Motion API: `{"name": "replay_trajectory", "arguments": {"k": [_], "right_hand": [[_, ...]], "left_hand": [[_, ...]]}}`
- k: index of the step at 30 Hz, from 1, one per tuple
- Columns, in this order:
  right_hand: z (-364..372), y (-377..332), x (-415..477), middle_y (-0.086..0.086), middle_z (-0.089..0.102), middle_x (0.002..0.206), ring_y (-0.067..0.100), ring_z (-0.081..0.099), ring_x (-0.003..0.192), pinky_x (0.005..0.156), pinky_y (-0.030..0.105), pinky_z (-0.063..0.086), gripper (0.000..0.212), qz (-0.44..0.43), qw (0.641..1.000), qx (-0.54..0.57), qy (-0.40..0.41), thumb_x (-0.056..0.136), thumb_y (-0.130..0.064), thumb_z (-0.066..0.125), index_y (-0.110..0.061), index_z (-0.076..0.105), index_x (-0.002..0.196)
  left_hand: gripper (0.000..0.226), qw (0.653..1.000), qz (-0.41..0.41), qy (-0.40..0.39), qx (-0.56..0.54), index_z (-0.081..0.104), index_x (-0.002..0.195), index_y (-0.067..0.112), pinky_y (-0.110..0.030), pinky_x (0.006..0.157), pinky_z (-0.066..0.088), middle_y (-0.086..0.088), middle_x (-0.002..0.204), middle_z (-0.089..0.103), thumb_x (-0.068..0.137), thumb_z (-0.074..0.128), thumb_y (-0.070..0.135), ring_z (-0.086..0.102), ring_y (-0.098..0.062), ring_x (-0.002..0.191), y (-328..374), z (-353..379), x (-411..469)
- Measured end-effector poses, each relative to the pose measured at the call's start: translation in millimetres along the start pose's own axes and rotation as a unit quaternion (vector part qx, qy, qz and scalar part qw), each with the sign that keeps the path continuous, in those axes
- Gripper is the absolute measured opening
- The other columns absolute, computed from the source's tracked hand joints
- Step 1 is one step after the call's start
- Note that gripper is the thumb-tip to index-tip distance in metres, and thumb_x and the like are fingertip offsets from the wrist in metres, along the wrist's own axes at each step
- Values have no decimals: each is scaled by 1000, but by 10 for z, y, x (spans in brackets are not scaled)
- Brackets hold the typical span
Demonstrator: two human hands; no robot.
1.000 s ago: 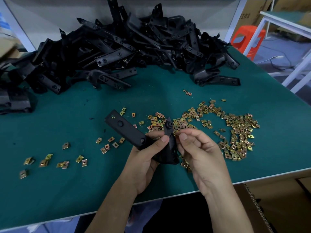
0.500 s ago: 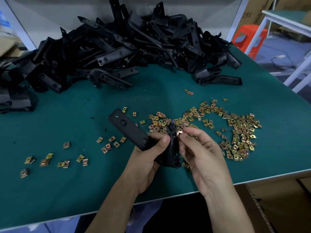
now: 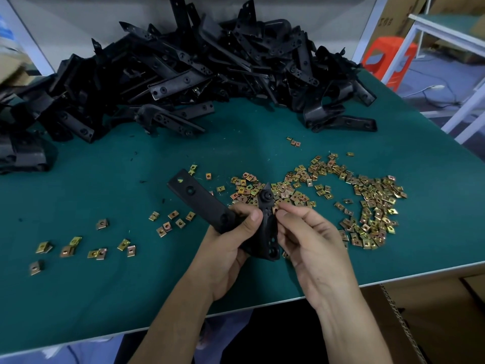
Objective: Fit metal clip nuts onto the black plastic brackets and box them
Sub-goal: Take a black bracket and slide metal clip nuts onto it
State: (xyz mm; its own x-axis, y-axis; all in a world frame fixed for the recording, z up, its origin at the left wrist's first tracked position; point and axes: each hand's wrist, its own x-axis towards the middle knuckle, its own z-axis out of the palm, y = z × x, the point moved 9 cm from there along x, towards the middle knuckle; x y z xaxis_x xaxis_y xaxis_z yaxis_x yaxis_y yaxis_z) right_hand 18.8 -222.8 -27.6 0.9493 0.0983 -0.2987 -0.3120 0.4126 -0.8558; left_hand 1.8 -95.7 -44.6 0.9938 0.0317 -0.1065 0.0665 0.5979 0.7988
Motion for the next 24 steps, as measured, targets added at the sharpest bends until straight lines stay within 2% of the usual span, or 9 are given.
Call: {"name": "replay_trajectory", "arguments": {"k": [5,8,10,12,15,18,21,23,24], "right_hand": [[8,91,-55,13,74,88,16,66,71,63,22,57,14,24,998,43,26,87,-5,69,-13,81,88],[95,139,-112,17,76,98,24,75,86,73,29,61,14,20,995,99,26,87,-10,67,-7,78,96],[116,165,-141,19,76,102,27,75,93,80,33,61,23,15,992,116,37,86,-12,68,-2,74,106],[122,195,-159,19,75,104,30,73,100,88,37,60,25,13,992,116,48,88,-12,67,-2,72,110],[154,219,-194,16,75,108,28,71,107,103,45,51,26,1,994,101,51,82,-16,71,-6,76,105],[174,255,-201,15,75,108,25,71,108,106,47,47,21,-6,994,92,52,84,-17,71,-13,78,103],[190,226,-156,11,76,108,22,71,106,99,40,51,18,-20,998,61,26,92,-17,66,-15,78,106],[83,91,-108,2,77,104,13,72,102,89,26,55,19,-64,996,-37,42,95,-12,64,-21,80,102],[-31,-21,-78,-2,77,104,9,71,100,86,21,55,23,-102,984,-125,72,95,-9,64,-25,80,100]], "left_hand": [[17,1000,11,-6,11,65,85,10,-36,71,57,-16,89,68,84,74,25,67,-28,82,-27,-11,19],[16,1000,27,-11,10,63,84,9,-37,75,57,-16,86,67,86,72,22,66,-28,82,-21,-4,22],[15,999,39,-7,17,64,83,10,-34,74,57,-13,84,67,84,73,22,66,-25,81,1,-5,11],[11,999,48,-3,22,66,80,13,-31,73,56,-10,81,68,83,73,21,67,-20,80,17,-9,3],[13,998,53,16,27,63,82,7,-35,74,55,-13,78,65,84,72,16,64,-24,77,7,-42,5],[14,997,59,34,34,62,82,6,-36,73,53,-17,78,63,85,72,15,62,-27,75,-6,-88,6],[14,998,48,41,6,65,83,10,-32,72,56,-14,83,65,83,75,20,65,-24,78,7,-95,12],[13,998,35,47,-17,67,84,13,-31,72,58,-12,89,69,85,77,21,69,-21,83,0,-99,20],[9,998,30,52,-25,68,82,16,-30,71,58,-10,90,71,85,75,21,70,-19,83,-5,-106,23]]}}
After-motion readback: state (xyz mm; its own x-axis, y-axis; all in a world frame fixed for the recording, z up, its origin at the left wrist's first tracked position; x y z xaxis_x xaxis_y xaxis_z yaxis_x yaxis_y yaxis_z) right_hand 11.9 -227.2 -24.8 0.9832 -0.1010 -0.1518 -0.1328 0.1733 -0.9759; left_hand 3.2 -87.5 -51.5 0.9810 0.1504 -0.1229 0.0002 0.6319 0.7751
